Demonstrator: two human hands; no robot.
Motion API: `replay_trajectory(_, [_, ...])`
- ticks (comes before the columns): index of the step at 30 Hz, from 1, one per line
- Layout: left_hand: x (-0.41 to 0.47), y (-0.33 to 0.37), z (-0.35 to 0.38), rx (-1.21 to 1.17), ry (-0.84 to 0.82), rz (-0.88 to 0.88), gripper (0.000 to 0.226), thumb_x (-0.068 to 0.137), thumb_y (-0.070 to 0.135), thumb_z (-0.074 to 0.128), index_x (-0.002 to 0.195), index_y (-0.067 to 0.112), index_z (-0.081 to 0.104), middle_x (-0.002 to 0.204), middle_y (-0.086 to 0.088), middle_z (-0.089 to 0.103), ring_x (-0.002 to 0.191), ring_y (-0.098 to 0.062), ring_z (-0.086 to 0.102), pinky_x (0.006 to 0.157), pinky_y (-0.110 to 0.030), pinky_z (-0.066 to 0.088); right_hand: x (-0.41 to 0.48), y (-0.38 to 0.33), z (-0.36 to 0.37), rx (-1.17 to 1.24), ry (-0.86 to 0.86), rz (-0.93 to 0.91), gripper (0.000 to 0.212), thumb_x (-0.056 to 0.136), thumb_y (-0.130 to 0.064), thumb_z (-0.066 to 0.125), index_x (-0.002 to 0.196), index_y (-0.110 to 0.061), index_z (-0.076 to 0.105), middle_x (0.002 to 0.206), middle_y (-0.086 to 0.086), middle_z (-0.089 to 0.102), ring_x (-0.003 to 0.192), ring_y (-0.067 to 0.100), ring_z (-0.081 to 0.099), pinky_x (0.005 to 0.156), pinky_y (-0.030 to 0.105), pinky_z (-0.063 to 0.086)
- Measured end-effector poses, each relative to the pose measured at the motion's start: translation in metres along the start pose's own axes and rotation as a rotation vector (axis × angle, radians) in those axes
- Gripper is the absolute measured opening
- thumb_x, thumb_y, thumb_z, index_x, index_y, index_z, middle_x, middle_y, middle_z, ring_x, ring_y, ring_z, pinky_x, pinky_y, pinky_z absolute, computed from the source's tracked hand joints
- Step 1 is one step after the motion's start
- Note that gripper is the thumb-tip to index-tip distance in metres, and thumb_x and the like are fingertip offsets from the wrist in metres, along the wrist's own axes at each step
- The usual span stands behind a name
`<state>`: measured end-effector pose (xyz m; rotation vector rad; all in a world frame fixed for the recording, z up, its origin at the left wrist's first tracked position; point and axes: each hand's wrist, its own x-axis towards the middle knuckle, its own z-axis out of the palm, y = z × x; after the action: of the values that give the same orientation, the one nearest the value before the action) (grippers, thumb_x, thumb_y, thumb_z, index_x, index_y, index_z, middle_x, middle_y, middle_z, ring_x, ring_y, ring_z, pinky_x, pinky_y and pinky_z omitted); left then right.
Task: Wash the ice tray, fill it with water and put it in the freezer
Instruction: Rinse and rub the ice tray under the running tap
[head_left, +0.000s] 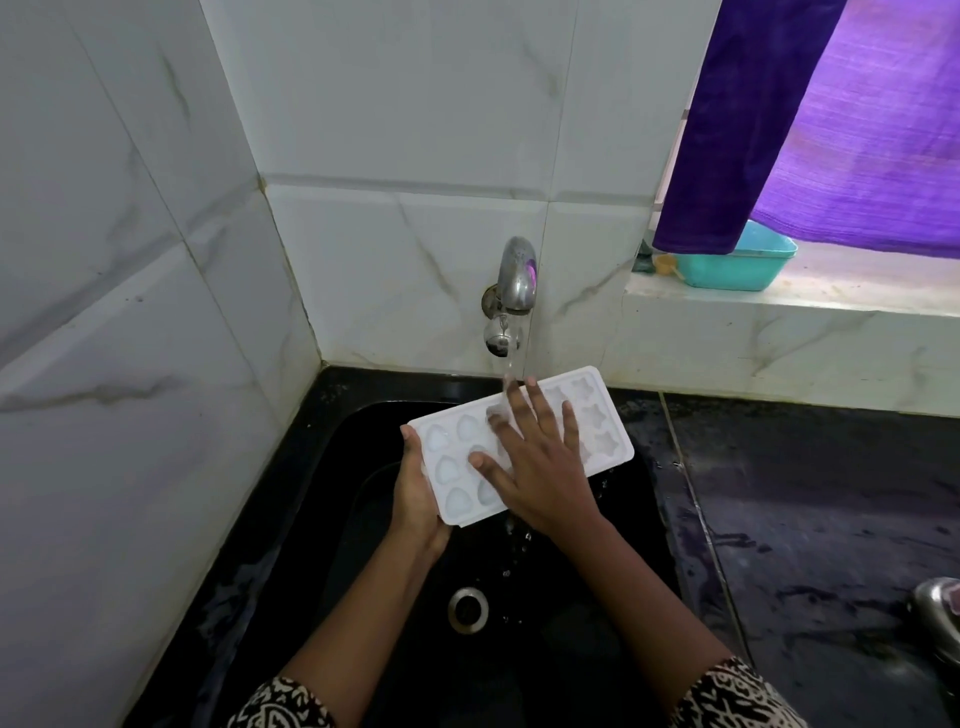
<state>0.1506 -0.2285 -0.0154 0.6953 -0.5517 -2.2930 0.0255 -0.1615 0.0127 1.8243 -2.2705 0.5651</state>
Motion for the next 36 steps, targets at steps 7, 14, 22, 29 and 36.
replay_trajectory(7, [-0.003, -0.002, 0.006, 0.009, -0.019, 0.028, 0.081, 0.079, 0.073, 0.033, 0.125, 0.012, 0.058, 0.122, -0.017, 0.067, 0.108, -0.035, 0.067, 0.082, -0.048, 0.057, 0.006, -0.001, -0.006, 0.014, 0.016, 0.038, 0.053, 0.093, -0.06, 0.028, 0.12, -0.026, 0.059, 0.16, -0.001, 0.005, 0.146, 0.016, -0.007, 0.114, 0.048, -0.008])
replay_trajectory(14, [-0.004, 0.0, 0.006, 0.025, -0.025, 0.034, 0.078, 0.081, 0.073, 0.032, 0.122, 0.013, 0.06, 0.116, -0.016, 0.07, 0.102, -0.033, 0.069, 0.071, -0.044, 0.06, 0.004, 0.006, -0.014, 0.008, 0.007, 0.065, 0.049, 0.094, -0.058, 0.029, 0.121, -0.03, 0.059, 0.159, -0.004, -0.002, 0.144, 0.014, -0.013, 0.114, 0.046, -0.011])
replay_trajectory(22, [-0.004, 0.001, 0.008, 0.058, -0.039, 0.015, 0.081, 0.081, 0.073, 0.031, 0.126, 0.012, 0.058, 0.12, -0.017, 0.068, 0.107, -0.035, 0.067, 0.081, -0.05, 0.057, 0.004, 0.007, -0.017, -0.01, 0.018, 0.07, 0.049, 0.094, -0.059, 0.027, 0.12, -0.03, 0.059, 0.159, -0.004, -0.003, 0.143, 0.013, -0.016, 0.112, 0.044, -0.013])
replay_trajectory(29, [-0.005, 0.004, 0.002, 0.067, -0.033, 0.023, 0.074, 0.089, 0.071, 0.027, 0.122, 0.013, 0.06, 0.116, -0.016, 0.07, 0.102, -0.034, 0.069, 0.071, -0.046, 0.06, 0.002, 0.012, -0.016, -0.001, -0.025, 0.028, 0.049, 0.095, -0.056, 0.023, 0.119, -0.033, 0.059, 0.156, -0.007, -0.011, 0.143, 0.014, -0.018, 0.115, 0.049, -0.007])
replay_trajectory(36, [-0.007, 0.009, 0.003, 0.05, -0.005, 0.025, 0.078, 0.087, 0.072, 0.026, 0.12, 0.011, 0.061, 0.115, -0.016, 0.07, 0.1, -0.033, 0.07, 0.07, -0.044, 0.06, -0.002, 0.001, -0.008, 0.025, -0.057, 0.033, 0.052, 0.095, -0.058, 0.023, 0.129, -0.031, 0.052, 0.153, -0.009, -0.015, 0.141, 0.011, -0.02, 0.114, 0.047, -0.008])
